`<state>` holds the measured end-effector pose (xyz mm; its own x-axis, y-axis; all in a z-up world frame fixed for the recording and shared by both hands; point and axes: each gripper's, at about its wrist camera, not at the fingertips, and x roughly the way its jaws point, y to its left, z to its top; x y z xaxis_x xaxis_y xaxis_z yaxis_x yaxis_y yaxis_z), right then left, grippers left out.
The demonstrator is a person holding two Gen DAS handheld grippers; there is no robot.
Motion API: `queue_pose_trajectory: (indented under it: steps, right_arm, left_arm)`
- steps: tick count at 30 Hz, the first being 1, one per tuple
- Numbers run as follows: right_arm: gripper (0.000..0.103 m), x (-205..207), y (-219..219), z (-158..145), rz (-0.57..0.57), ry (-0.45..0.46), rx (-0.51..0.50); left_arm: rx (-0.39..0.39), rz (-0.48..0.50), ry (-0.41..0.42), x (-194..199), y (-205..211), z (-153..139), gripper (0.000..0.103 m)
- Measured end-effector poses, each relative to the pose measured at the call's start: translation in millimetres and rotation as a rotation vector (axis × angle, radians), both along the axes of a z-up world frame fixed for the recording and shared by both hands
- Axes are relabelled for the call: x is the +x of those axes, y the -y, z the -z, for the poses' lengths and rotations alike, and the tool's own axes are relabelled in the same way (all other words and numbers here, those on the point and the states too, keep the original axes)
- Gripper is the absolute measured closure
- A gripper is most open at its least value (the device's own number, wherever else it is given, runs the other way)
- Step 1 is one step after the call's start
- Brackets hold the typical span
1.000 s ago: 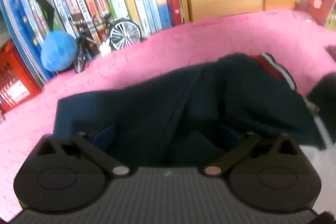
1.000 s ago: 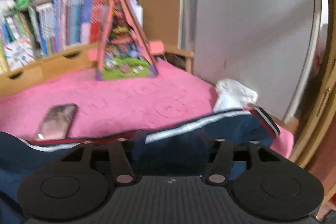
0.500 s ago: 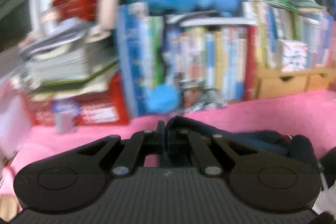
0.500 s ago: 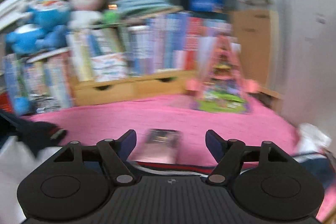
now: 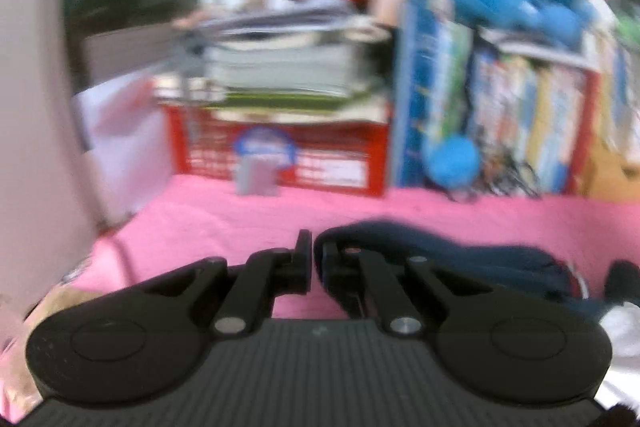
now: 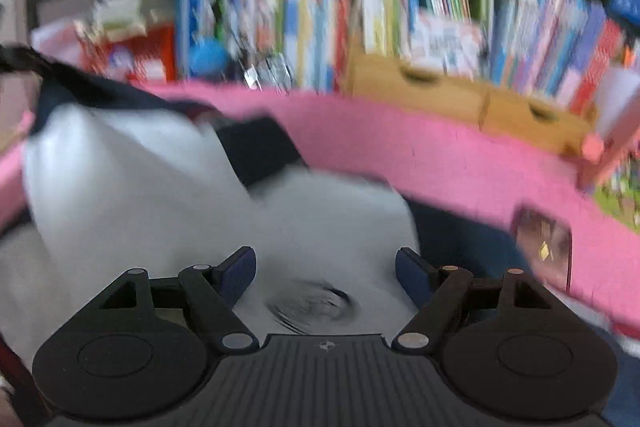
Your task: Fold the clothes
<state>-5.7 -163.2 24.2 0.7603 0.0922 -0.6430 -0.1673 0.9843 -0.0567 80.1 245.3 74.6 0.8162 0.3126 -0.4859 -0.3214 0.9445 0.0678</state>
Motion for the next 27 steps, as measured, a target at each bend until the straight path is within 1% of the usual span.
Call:
queue_pose_trajectory:
  steps: [2,4,6,7,8,9,10,12,13,14,15,17,19,20,21,24,27]
  right_arm:
    - [0.026,3,5,15,0.038,-0.052,0.004]
    - [0.026,7,11,26,0.062,-0.096,0.021]
    - [0.026,7,14,27,0.055,-0.113,0.036]
    - [0.026,7,14,26,0.045,-0.114,0.03]
    - [0.026,6,15,22,0.034,-0.108,0.027]
    - [0.026,6,18,17,0.017,-0.09,0.031]
    - [0.026,5,22,12,0.008,-0.072,0.04]
    - [0.025,9,32,1,0.006,-0.05,0.062]
    - [0.025,13,37,-5,0.009,-0.042,0.074]
    - [0.025,18,42,-9,0.014,-0.037,0.082]
    - [0.024,27,46,-12,0.012,-0.035,0.095]
    - [0.02,46,47,-12,-0.025,-0.054,0.13]
    - [0.019,67,46,-2,-0.1,-0.094,0.181]
    - [0.019,73,45,2,-0.114,-0.101,0.192]
    - [0.019,78,41,7,-0.122,-0.112,0.187]
    - [0.019,86,30,19,-0.14,-0.145,0.175]
    - [0.019,86,23,28,-0.154,-0.187,0.162]
  left_arm:
    - [0.026,-0.012,-0.065,-6,-8,8,0.091]
    - [0.055,0.015,-0.177,-10,-10,21,0.089]
    - [0.097,0.082,-0.294,-16,-4,36,0.084]
    - [0.123,0.128,-0.355,-20,1,43,0.077]
    - [0.149,0.178,-0.387,-27,5,47,0.074]
    - [0.175,0.247,-0.397,-36,11,47,0.074]
    - [0.199,0.333,-0.389,-48,17,43,0.072]
    - [0.209,0.451,-0.334,-67,28,24,0.06]
    - [0.195,0.498,-0.287,-76,33,10,0.045]
    - [0.171,0.537,-0.232,-83,37,-4,0.03]
    - [0.135,0.578,-0.164,-88,40,-19,0.025]
    - [0.035,0.672,-0.034,-88,50,-42,0.015]
    - [-0.059,0.766,0.013,-71,69,-49,0.01]
    - [-0.084,0.808,0.008,-60,84,-47,0.01]
    - [-0.092,0.845,-0.011,-46,101,-41,0.01]
    - [-0.099,0.92,-0.147,9,148,-5,0.011]
    - [-0.101,0.943,-0.262,51,185,26,0.015]
